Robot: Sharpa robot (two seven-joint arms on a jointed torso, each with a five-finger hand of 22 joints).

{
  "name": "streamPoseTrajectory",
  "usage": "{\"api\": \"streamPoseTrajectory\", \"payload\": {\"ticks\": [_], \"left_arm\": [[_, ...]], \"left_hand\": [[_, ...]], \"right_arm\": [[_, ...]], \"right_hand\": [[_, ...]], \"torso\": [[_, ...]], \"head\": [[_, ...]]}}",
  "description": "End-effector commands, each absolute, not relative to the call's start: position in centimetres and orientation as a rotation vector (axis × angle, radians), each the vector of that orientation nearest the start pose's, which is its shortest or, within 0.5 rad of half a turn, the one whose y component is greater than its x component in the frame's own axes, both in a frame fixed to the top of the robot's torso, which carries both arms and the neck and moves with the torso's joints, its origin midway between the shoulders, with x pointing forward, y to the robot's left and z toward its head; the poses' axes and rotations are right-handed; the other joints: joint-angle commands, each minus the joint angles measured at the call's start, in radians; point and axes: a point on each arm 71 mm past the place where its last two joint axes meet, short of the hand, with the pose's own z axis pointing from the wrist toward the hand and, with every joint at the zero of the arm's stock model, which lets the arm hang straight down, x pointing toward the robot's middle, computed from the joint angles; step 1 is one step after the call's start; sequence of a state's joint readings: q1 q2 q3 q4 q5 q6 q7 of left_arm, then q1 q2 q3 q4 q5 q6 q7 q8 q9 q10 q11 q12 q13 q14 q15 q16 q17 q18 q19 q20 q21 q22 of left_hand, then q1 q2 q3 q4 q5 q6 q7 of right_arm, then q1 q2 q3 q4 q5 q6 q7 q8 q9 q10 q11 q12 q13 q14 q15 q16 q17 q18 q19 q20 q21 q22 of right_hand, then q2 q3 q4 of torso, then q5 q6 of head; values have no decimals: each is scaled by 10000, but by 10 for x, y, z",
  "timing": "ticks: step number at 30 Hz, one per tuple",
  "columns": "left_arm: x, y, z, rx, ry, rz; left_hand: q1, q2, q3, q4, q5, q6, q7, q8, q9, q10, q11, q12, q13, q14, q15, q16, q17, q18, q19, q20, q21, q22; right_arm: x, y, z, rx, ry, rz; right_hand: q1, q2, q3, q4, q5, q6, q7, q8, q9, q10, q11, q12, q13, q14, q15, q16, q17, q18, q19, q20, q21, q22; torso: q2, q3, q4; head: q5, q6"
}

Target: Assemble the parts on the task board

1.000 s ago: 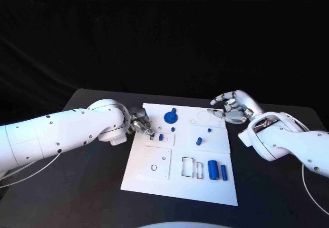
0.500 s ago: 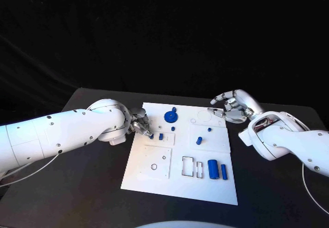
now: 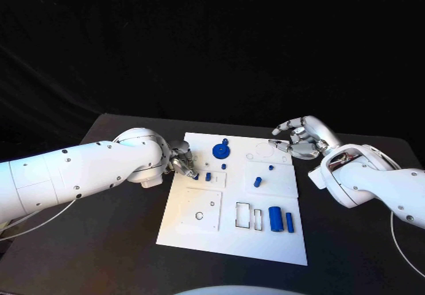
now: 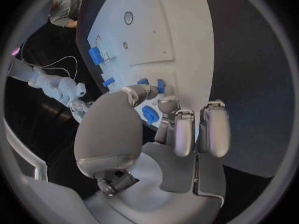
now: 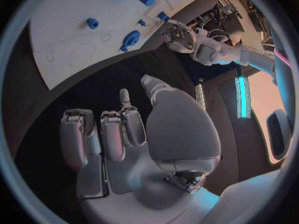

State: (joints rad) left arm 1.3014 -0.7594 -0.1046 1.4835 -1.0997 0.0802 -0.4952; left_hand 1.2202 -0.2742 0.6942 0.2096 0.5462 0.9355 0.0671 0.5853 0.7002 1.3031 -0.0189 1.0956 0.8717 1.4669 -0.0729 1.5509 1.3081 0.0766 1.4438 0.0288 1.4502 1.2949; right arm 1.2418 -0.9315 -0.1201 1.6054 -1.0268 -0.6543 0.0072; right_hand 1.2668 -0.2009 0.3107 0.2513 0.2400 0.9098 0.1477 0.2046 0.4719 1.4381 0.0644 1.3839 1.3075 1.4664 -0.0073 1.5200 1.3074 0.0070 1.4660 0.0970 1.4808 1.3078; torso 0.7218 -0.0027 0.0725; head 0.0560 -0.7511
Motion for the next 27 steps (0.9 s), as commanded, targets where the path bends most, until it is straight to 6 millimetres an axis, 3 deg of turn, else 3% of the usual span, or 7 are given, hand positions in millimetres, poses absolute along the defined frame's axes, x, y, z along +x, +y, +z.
{"api": "streamPoseTrajectory", "payload": {"ticks": [1, 15, 27], "left_arm": [[493, 185, -201, -836, 22587, -4131], [495, 180, -203, -820, 22782, -4187], [496, 177, -207, -677, 23216, -4115]], "left_hand": [[1, 106, 1644, -1687, 38, 164, -70, 36, 637, 55, -17, 16, -35, 945, -80, 46, 2277, -182, 28, -15, 39, 8], [-54, 118, 1641, -1662, 32, 178, -71, 38, 648, 61, -17, -1, -52, 944, -82, 44, 2272, -183, 30, -18, 40, 11], [-385, 182, 1372, -1546, -34, 284, -185, 179, 837, 222, -102, -35, -76, 976, -137, 97, 2392, -183, 30, -47, 27, 9]], "right_arm": [[471, -233, -171, 2930, 14716, 8236], [470, -232, -171, 2926, 14704, 8250], [470, -232, -171, 2923, 14706, 8251]], "right_hand": [[-26, 87, 12, 69, 58, 13, -42, 37, -5, -20, -43, -23, 953, 674, -41, -63, 962, 197, 443, -13, -34, 1939], [-26, 87, 12, 69, 58, 13, -42, 37, -5, -20, -43, -23, 953, 674, -41, -63, 962, 197, 443, -13, -34, 1939], [-20, 84, 12, 75, 68, 13, -43, 41, -5, -25, -45, -31, 945, 671, -43, -70, 945, 200, 437, -15, -46, 1931]], "torso": [[-6, 6, 3], [7, 8, -7], [4, 5, -9]], "head": [[5, -7], [21, 11], [3, -47]]}}
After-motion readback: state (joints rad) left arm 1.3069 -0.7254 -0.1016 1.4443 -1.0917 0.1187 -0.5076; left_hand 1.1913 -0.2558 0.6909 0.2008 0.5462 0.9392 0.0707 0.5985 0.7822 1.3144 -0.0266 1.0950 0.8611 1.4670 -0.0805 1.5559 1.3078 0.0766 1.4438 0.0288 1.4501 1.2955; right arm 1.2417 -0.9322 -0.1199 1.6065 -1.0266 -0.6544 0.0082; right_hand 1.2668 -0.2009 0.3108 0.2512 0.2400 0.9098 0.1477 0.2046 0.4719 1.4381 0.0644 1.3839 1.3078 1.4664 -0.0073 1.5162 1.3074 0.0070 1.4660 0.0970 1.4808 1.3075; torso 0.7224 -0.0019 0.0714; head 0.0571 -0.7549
